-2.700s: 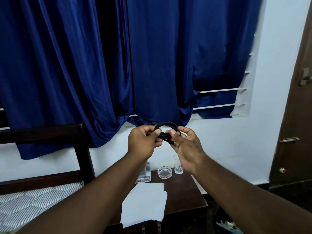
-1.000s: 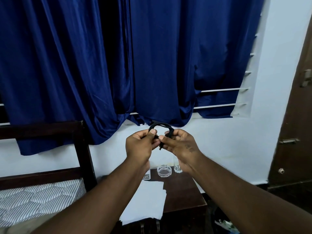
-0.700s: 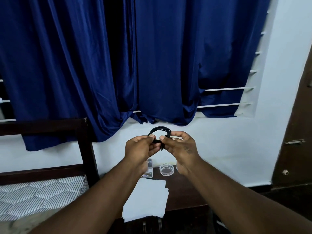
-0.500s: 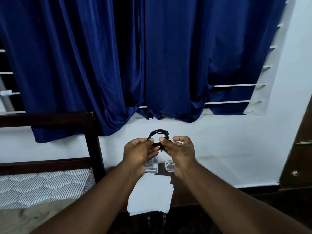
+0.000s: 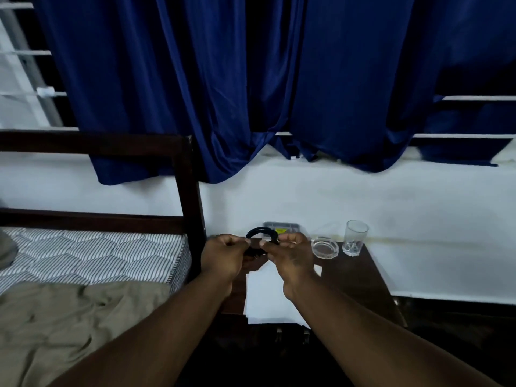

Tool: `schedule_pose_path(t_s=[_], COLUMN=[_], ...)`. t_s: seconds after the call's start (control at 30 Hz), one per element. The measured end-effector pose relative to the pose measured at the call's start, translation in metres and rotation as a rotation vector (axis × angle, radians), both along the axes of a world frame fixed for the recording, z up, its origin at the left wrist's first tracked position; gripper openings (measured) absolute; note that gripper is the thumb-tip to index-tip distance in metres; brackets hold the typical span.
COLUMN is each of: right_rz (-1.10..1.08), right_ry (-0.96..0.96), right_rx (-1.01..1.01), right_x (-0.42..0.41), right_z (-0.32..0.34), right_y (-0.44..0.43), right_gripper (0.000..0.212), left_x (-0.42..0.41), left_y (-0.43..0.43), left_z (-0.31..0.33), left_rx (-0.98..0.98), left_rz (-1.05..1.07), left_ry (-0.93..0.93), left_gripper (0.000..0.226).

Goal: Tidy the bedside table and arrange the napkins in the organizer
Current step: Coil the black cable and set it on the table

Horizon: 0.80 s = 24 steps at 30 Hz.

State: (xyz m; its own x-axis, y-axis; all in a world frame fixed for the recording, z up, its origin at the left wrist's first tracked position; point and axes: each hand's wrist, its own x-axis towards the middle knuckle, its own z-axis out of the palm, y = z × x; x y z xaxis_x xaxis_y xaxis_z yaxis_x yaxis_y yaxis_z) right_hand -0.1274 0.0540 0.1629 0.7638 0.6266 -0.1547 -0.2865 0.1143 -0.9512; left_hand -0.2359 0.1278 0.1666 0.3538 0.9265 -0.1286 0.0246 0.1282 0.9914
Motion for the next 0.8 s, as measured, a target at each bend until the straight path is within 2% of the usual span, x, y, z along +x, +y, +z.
schedule_pose_path(t_s=[0.33, 0.47, 0.6, 0.8], right_rz=[0.08, 0.104, 0.139, 0.166], right_ry=[-0.008, 0.008, 0.004, -0.046], right_rx=[-0.185, -0.22, -0.219, -0.322], right_x=[0.008, 0.02, 0.036, 0.056], right_z=[-0.092, -0.125, -0.146, -0.191], right_y=[0.111, 0.153, 0.189, 0.242], right_gripper=[0.043, 0.027, 0.02, 0.04], left_x=[-0.001, 0.009, 0.022, 0.041], left_y=[0.094, 0.136, 0.175, 0.225], left_z=[-0.083, -0.112, -0.132, -0.168], left_rx=[-0.035, 0.073, 0.135, 0.154], left_rz=[0.091, 0.066, 0.023, -0.019], left_ry=[0.26, 0.438, 0.548, 0.664], left_gripper=[0.014, 0.017, 0.021, 0.025])
